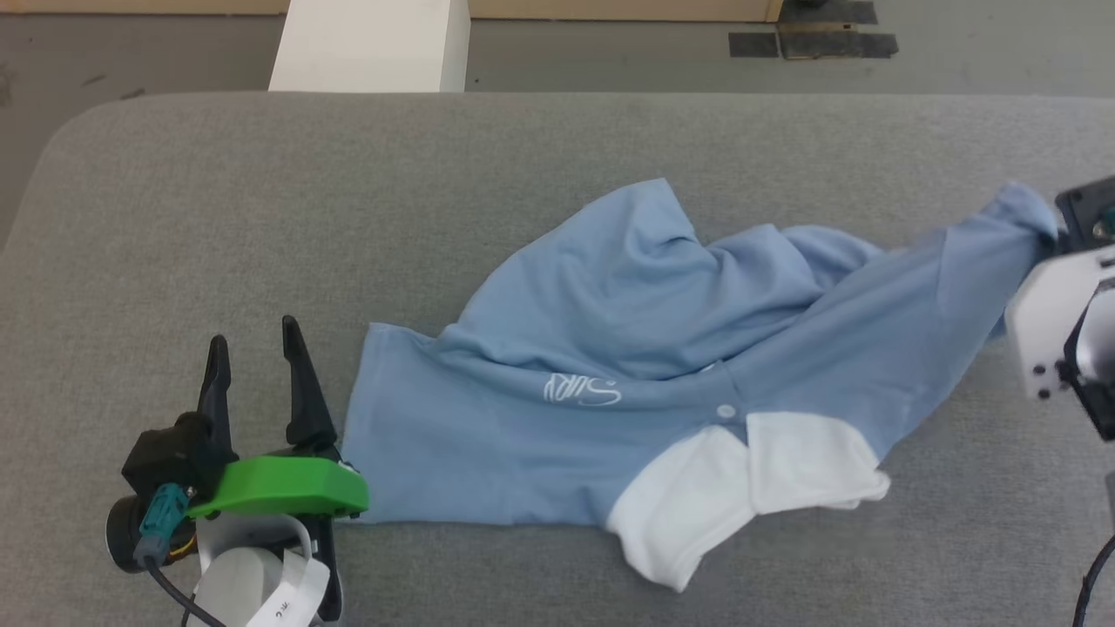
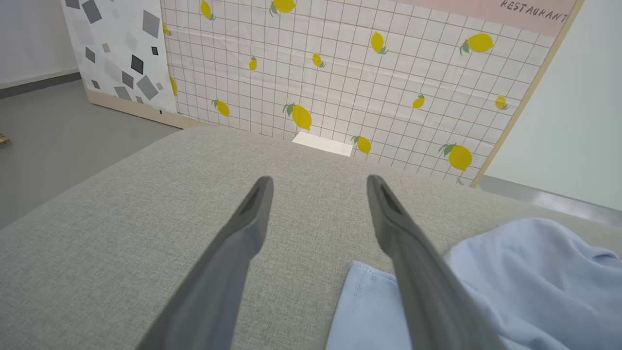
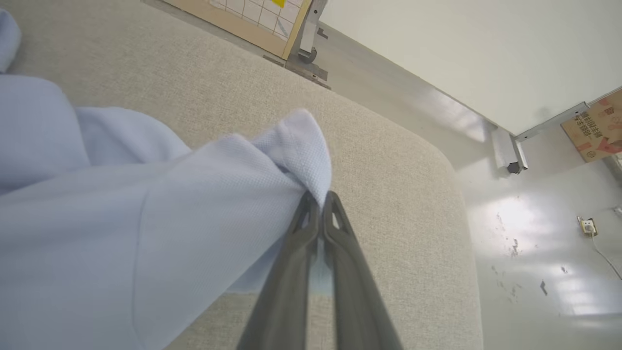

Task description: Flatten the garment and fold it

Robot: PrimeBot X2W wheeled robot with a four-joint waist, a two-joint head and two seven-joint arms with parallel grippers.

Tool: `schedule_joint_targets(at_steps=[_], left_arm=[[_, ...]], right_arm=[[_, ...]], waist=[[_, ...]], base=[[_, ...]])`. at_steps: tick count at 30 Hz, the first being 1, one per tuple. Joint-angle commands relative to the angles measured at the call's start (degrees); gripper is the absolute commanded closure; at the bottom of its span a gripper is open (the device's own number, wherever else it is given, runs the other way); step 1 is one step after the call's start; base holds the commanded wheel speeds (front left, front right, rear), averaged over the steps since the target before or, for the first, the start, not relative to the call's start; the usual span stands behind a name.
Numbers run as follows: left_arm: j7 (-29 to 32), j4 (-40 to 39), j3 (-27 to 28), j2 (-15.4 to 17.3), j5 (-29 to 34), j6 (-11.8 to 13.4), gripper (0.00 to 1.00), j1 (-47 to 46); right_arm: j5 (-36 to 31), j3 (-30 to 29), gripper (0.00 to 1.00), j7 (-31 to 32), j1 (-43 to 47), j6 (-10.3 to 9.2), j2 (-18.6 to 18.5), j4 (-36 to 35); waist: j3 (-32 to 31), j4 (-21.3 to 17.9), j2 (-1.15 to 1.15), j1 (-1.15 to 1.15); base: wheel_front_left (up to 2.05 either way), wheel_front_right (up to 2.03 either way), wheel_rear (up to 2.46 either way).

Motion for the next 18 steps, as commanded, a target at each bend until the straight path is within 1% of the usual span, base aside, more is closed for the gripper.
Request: schedule_joint_targets(at_steps=[1,2,4,5,6,7,11,15,18], left_arm=[[-0.3,0.2,0.0,-0.3,0.5,-0.4,0.0,-1.2],[-0.3,0.7,-0.3,-0.5,0.5,-0.7,0.0,-2.1],[-0.3,1.0,-0.2,-0.5,0.5,-0.9,0.0,-2.5],[-0.3,1.1,-0.2,-0.5,0.5,-1.0,0.0,-2.7],[-0.3,1.3,-0.2,-0.5,0.5,-1.2,0.0,-2.8],[-0.3,1.5,-0.2,-0.5,0.6,-1.3,0.0,-2.8],[-0.3,2.4,-0.2,-0.6,1.0,-1.7,0.0,-2.5],[-0.3,3.0,0.0,-0.6,1.5,-2.3,0.0,-0.9],[-0.3,3.9,-0.3,-0.1,1.7,-3.3,0.0,1.1]], right_arm=[[-0.6,1.2,1.0,-1.1,-1.7,-0.12,-0.7,1.9],[0.3,4.8,1.0,-2.9,-4.5,-0.12,-1.2,7.5],[0.7,5.9,1.0,-4.6,-6.1,-0.12,-1.1,11.0],[0.8,6.0,0.82,-5.3,-6.6,-0.12,-0.8,12.4],[1.0,6.1,0.06,-6.0,-7.0,-0.12,-0.4,14.1],[1.1,6.0,0.0,-6.7,-7.3,-0.12,-0.2,15.3],[0.9,3.6,0.0,-11.9,-7.6,-0.12,1.2,18.0],[0.4,-0.3,0.0,-19.1,-5.1,-0.12,3.8,15.8],[0.7,-2.4,0.0,-24.2,-1.0,-0.12,6.3,11.6]], waist=[[1.3,1.2,0.0,0.0],[2.5,2.2,0.0,0.0],[3.0,2.6,0.0,0.0],[3.1,2.7,0.0,0.0],[3.2,2.8,0.0,0.0],[3.2,2.9,0.0,0.0],[2.2,2.8,0.0,0.0],[-0.2,2.2,0.0,0.0],[-2.3,1.5,0.0,0.0]], base=[[0.0,0.0,0.0],[0.0,0.0,0.0],[0.0,0.0,0.0],[0.0,0.0,0.0],[0.0,0.0,0.0],[0.0,0.0,0.0],[0.0,0.0,0.0],[0.0,0.0,0.0],[0.0,0.0,0.0]])
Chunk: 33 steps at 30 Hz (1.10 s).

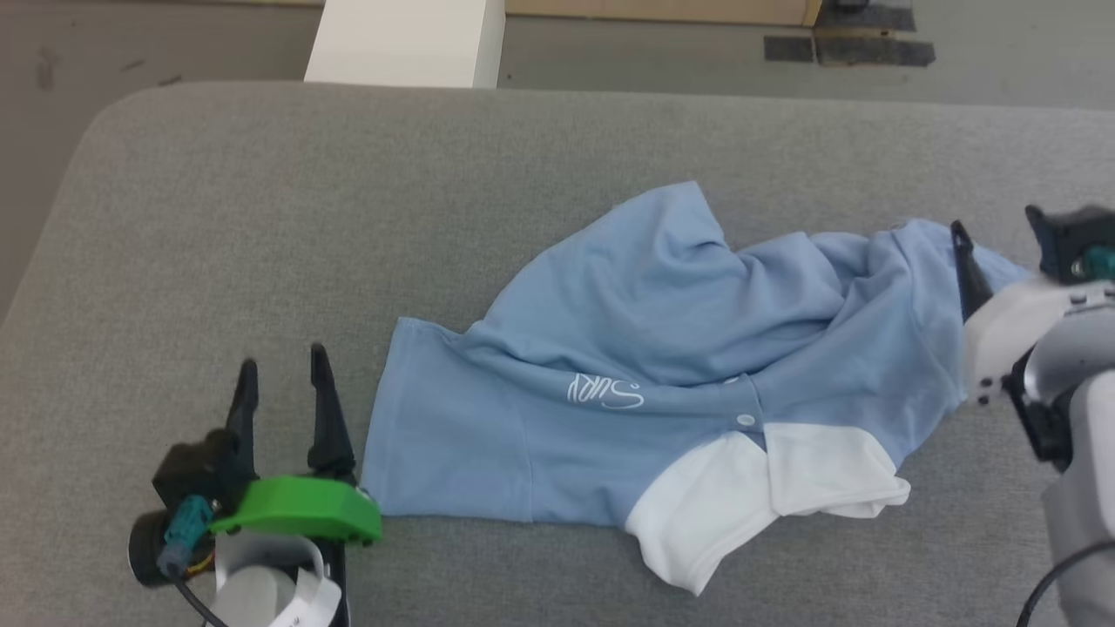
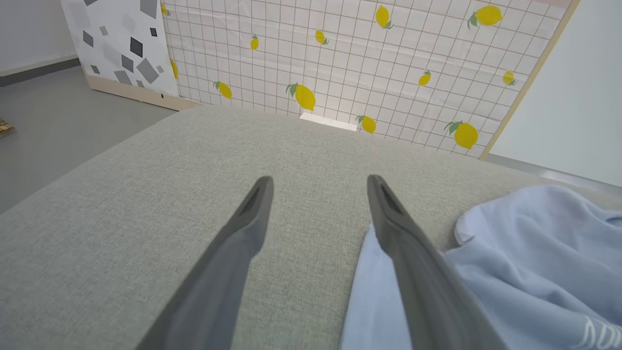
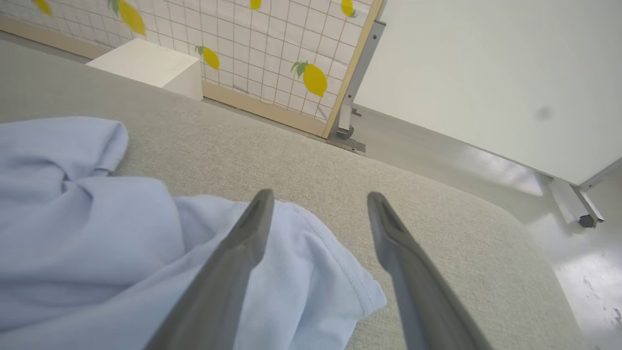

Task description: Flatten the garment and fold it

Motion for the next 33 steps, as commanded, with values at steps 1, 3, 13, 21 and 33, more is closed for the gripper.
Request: schedule_joint_targets(at_steps=[1,3,13,21,33], left_arm=[[-0.1,0.5,-0.1,0.3,0.7,-0.6,0.0,1.3],[1.5,1.0,-0.9,1.0,0.8,-1.4,0.0,2.6],[18.0,0.6,-3.3,3.5,0.3,-1.3,0.0,7.5],[31.3,1.8,-2.9,3.3,-1.0,3.0,0.0,9.1],[39.5,5.8,-4.6,2.6,-5.0,1.1,0.58,7.7]], right_arm=[[0.1,-0.4,0.0,-1.9,2.6,-0.11,1.2,-1.9],[0.6,-0.9,0.0,-4.2,6.2,-0.11,2.9,-5.5],[3.2,-3.3,0.0,-5.8,22.3,-0.11,10.4,-17.7],[5.4,-4.0,0.0,-6.0,26.4,-0.11,11.8,-19.2],[7.1,-3.5,0.0,-6.3,26.2,-0.11,11.8,-19.0]], waist=[[-2.7,-1.2,0.0,-0.01],[-3.8,-1.6,0.0,-0.01],[-6.4,-3.9,0.0,-0.01],[-6.1,-5.8,0.0,-0.01],[-5.8,-6.7,0.0,-0.01]], base=[[0.0,0.0,0.0],[0.0,0.0,0.0],[0.0,0.0,0.0],[0.0,0.0,0.0],[0.0,0.0,0.0]])
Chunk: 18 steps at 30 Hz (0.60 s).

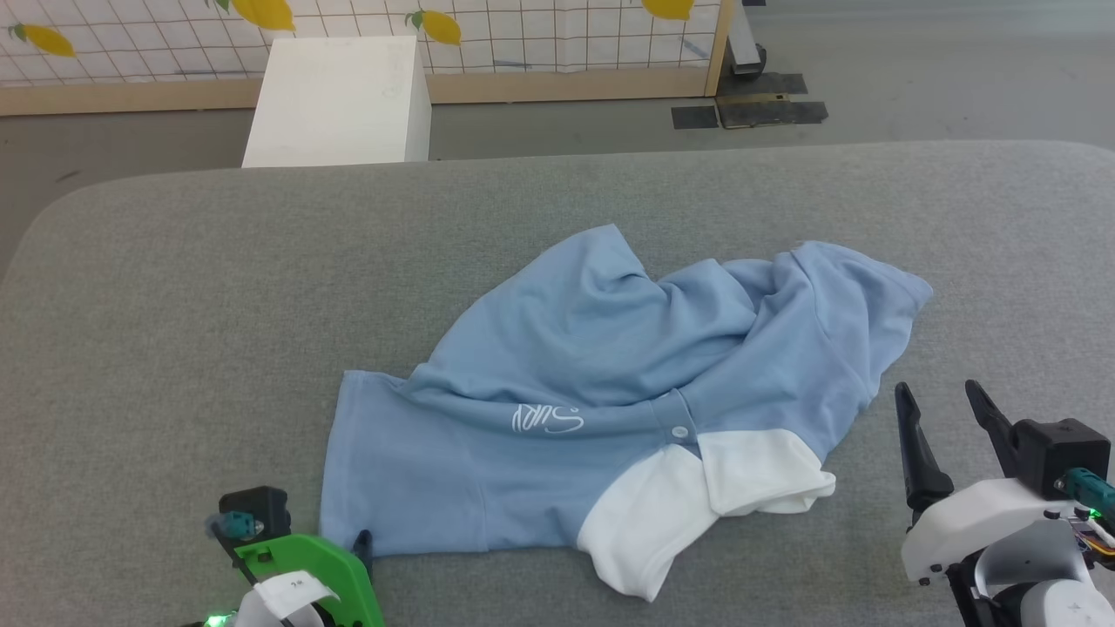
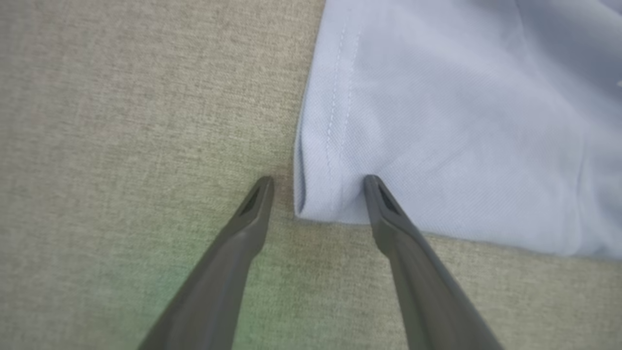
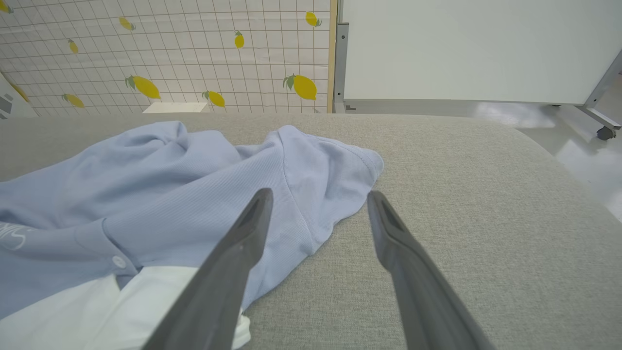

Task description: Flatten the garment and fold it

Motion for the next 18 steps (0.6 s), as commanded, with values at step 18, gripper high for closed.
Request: schedule_joint_targets(at_steps=[18], left_arm=[[-5.7,-1.6,3.0,1.8,-1.2,1.0,1.0,0.1]], right_arm=[[-3.3,-4.3,0.0,3.2,-3.8,-0.11,0.1,1.1]], waist=[[0.5,2.9,0.0,0.0]], base=[[0.0,0.0,0.0]])
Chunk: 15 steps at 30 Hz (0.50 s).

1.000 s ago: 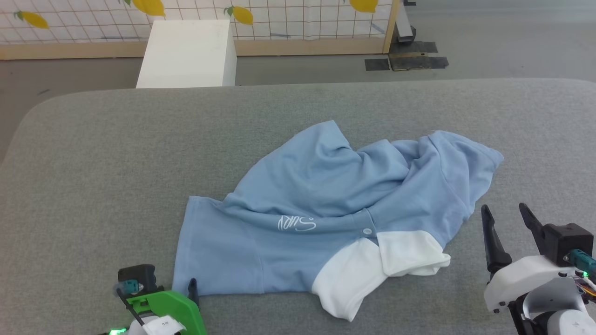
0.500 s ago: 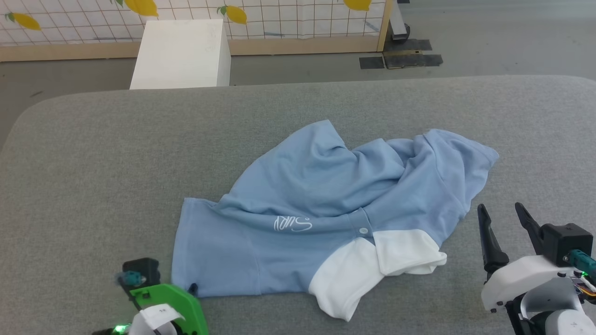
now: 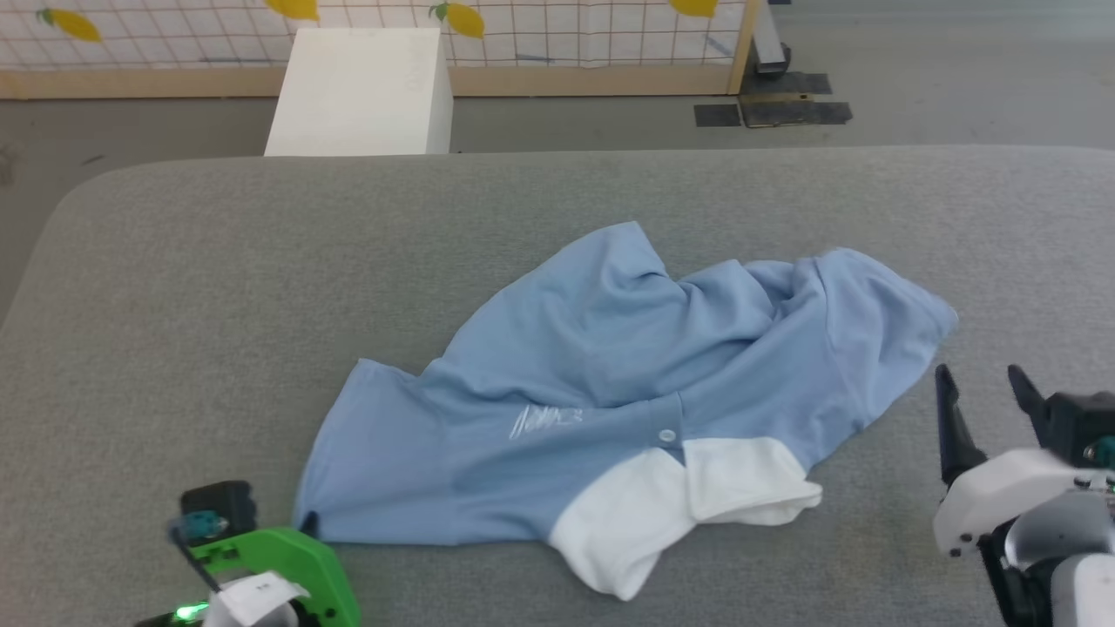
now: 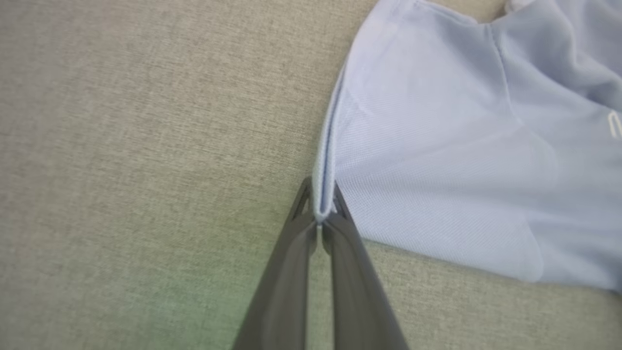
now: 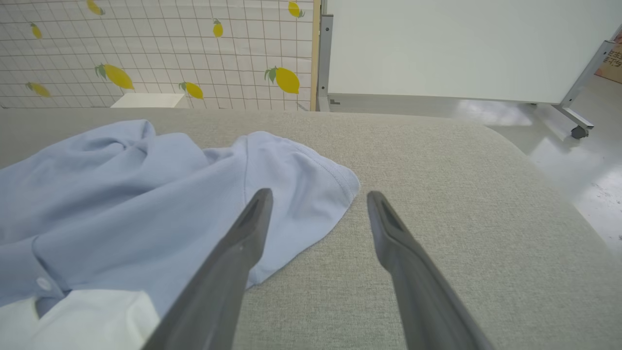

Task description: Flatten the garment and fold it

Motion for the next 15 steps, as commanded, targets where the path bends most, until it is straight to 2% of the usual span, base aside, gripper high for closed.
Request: schedule_joint_targets(at_steps=[1,7,15], left_arm=[[-0.5,-0.4,1.0,1.1,-0.4,0.7,1.0,0.6],[-1.9,-1.5,2.7,2.4,-0.7,1.5,1.0,-0.5],[-2.6,-1.6,2.1,2.3,-0.8,1.5,1.0,-2.8]], right_arm=[[-0.6,-1.0,0.0,0.6,-1.9,-0.11,0.0,0.8],[-2.7,-5.0,0.0,7.7,-8.1,-0.11,-0.5,8.7],[-4.5,-8.5,0.0,18.7,-16.1,-0.11,-1.8,18.2]], waist=[[0.5,0.9,0.0,0.0],[2.0,2.9,0.0,0.0],[5.0,4.3,0.0,0.0]], base=[[0.0,0.0,0.0],[0.0,0.0,0.0],[0.0,0.0,0.0]])
